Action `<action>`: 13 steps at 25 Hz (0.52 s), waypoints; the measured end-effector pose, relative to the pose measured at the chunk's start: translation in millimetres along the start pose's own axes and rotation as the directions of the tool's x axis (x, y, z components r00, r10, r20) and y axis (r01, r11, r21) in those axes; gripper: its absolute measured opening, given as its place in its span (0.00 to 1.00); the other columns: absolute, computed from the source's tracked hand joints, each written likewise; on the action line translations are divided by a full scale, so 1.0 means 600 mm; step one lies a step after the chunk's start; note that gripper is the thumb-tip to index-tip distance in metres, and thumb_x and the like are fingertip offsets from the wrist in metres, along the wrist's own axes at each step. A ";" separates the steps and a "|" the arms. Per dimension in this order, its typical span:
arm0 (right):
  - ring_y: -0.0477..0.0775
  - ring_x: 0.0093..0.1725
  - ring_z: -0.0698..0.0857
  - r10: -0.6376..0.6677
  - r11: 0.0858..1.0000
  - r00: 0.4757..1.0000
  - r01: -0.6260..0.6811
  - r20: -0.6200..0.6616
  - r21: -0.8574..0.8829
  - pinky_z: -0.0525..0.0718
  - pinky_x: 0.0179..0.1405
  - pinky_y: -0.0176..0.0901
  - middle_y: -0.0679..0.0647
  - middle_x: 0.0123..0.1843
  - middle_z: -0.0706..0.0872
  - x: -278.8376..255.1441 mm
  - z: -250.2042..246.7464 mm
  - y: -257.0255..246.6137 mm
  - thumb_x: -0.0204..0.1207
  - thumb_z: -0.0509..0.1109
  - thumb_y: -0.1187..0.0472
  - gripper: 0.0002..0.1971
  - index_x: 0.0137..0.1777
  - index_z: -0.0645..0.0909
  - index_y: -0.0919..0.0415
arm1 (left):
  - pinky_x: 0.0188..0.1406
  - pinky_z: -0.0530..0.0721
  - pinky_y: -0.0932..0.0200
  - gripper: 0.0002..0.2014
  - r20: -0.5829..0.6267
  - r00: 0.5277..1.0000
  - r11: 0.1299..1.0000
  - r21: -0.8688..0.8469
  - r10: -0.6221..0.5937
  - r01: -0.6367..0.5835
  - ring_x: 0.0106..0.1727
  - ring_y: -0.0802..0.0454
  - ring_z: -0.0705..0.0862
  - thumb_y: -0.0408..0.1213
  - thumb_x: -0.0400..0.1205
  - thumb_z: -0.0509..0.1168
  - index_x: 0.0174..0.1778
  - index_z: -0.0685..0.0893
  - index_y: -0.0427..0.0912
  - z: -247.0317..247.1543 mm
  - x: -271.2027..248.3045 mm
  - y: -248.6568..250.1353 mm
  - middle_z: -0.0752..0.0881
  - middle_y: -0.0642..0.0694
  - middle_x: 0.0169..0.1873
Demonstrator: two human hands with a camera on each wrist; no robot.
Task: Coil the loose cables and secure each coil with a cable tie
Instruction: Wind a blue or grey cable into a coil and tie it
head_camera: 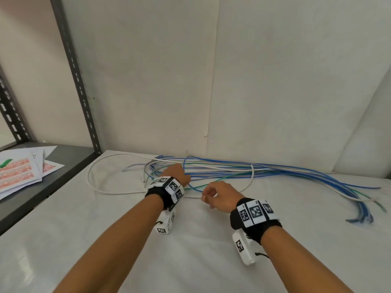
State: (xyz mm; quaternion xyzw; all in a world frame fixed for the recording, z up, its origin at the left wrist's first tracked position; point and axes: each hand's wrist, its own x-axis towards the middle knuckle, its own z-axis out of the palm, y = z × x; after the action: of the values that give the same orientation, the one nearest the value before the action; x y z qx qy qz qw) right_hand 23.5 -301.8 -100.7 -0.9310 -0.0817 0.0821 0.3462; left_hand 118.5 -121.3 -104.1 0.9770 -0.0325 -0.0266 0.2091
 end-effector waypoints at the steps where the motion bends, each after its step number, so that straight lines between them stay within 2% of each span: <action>1: 0.57 0.47 0.89 -0.012 1.000 0.998 0.013 -0.059 0.012 0.87 0.54 0.48 0.53 0.50 0.89 0.001 -0.002 0.005 0.79 0.75 0.53 0.05 0.50 0.83 0.52 | 0.47 0.84 0.50 0.09 -0.074 0.995 0.987 -0.141 0.068 -0.078 0.45 0.40 0.86 0.45 0.82 0.66 0.46 0.76 0.45 -0.004 -0.002 0.001 0.90 0.40 0.50; 2: 0.60 0.48 0.90 -0.010 0.999 0.989 0.017 -0.150 0.049 0.88 0.56 0.53 0.50 0.47 0.89 0.001 -0.007 0.012 0.78 0.76 0.53 0.05 0.48 0.82 0.49 | 0.47 0.87 0.48 0.07 -0.176 0.974 0.927 -0.323 0.140 -0.191 0.41 0.40 0.88 0.42 0.82 0.67 0.43 0.75 0.47 -0.012 -0.013 0.008 0.91 0.42 0.42; 4: 0.63 0.49 0.90 0.040 0.980 0.920 0.040 -0.390 0.195 0.87 0.58 0.62 0.48 0.43 0.87 0.000 -0.020 0.016 0.77 0.77 0.54 0.10 0.52 0.79 0.48 | 0.44 0.88 0.49 0.07 -0.374 0.901 0.700 -0.583 0.219 -0.412 0.36 0.43 0.89 0.36 0.85 0.65 0.43 0.76 0.49 -0.041 -0.050 0.028 0.90 0.47 0.32; 5: 0.62 0.51 0.89 0.085 0.965 0.858 0.055 -0.507 0.255 0.86 0.60 0.61 0.49 0.44 0.88 -0.004 -0.031 0.016 0.76 0.77 0.55 0.16 0.60 0.76 0.50 | 0.41 0.86 0.52 0.06 -0.431 0.866 0.607 -0.626 0.255 -0.490 0.34 0.45 0.87 0.36 0.87 0.64 0.45 0.77 0.48 -0.062 -0.073 0.042 0.88 0.48 0.30; 6: 0.59 0.52 0.87 0.123 0.956 0.790 0.068 -0.600 0.285 0.83 0.63 0.54 0.50 0.46 0.88 -0.008 -0.045 0.013 0.77 0.77 0.55 0.25 0.71 0.72 0.53 | 0.37 0.83 0.52 0.04 -0.473 0.830 0.537 -0.637 0.295 -0.554 0.31 0.46 0.82 0.39 0.88 0.64 0.47 0.78 0.46 -0.085 -0.097 0.057 0.83 0.47 0.28; 8: 0.49 0.52 0.81 0.177 0.952 0.695 0.059 -0.697 0.301 0.74 0.59 0.39 0.52 0.49 0.89 -0.025 -0.081 0.007 0.79 0.76 0.54 0.43 0.86 0.55 0.57 | 0.30 0.74 0.46 0.08 -0.523 0.762 0.462 -0.606 0.382 -0.647 0.29 0.44 0.69 0.46 0.88 0.62 0.49 0.82 0.47 -0.120 -0.143 0.086 0.72 0.42 0.28; 9: 0.47 0.51 0.80 0.178 0.954 0.675 0.061 -0.716 0.294 0.71 0.55 0.37 0.52 0.48 0.90 -0.031 -0.096 0.006 0.79 0.76 0.54 0.47 0.89 0.49 0.55 | 0.29 0.71 0.44 0.09 -0.534 0.738 0.420 -0.607 0.414 -0.675 0.30 0.42 0.65 0.46 0.89 0.62 0.49 0.83 0.47 -0.132 -0.164 0.097 0.71 0.41 0.30; 10: 0.47 0.49 0.81 0.162 0.958 0.671 0.069 -0.723 0.279 0.71 0.54 0.37 0.53 0.47 0.90 -0.037 -0.108 0.007 0.79 0.77 0.53 0.48 0.89 0.48 0.53 | 0.28 0.68 0.46 0.09 -0.530 0.721 0.359 -0.632 0.446 -0.686 0.30 0.44 0.64 0.43 0.90 0.61 0.49 0.84 0.46 -0.141 -0.185 0.109 0.72 0.44 0.30; 12: 0.49 0.47 0.83 0.117 0.975 0.706 0.053 -0.699 0.217 0.74 0.53 0.40 0.54 0.46 0.90 -0.045 -0.122 0.016 0.79 0.76 0.52 0.44 0.89 0.52 0.49 | 0.28 0.65 0.56 0.09 -0.503 0.699 0.225 -0.705 0.509 -0.672 0.29 0.52 0.62 0.39 0.91 0.60 0.51 0.83 0.42 -0.154 -0.218 0.124 0.75 0.55 0.28; 13: 0.51 0.47 0.85 0.091 0.983 0.730 0.044 -0.678 0.180 0.77 0.54 0.42 0.54 0.46 0.90 -0.048 -0.127 0.022 0.80 0.75 0.52 0.40 0.87 0.57 0.48 | 0.28 0.63 0.58 0.09 -0.480 0.690 0.152 -0.752 0.542 -0.642 0.28 0.52 0.60 0.40 0.90 0.60 0.51 0.83 0.42 -0.164 -0.232 0.130 0.73 0.57 0.26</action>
State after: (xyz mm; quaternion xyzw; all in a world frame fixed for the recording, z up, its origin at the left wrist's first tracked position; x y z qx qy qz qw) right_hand 12.5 -365.5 -49.7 -0.8609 0.0711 -0.2540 0.4351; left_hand -17.9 -141.9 22.9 0.6198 -0.3823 0.0916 0.6792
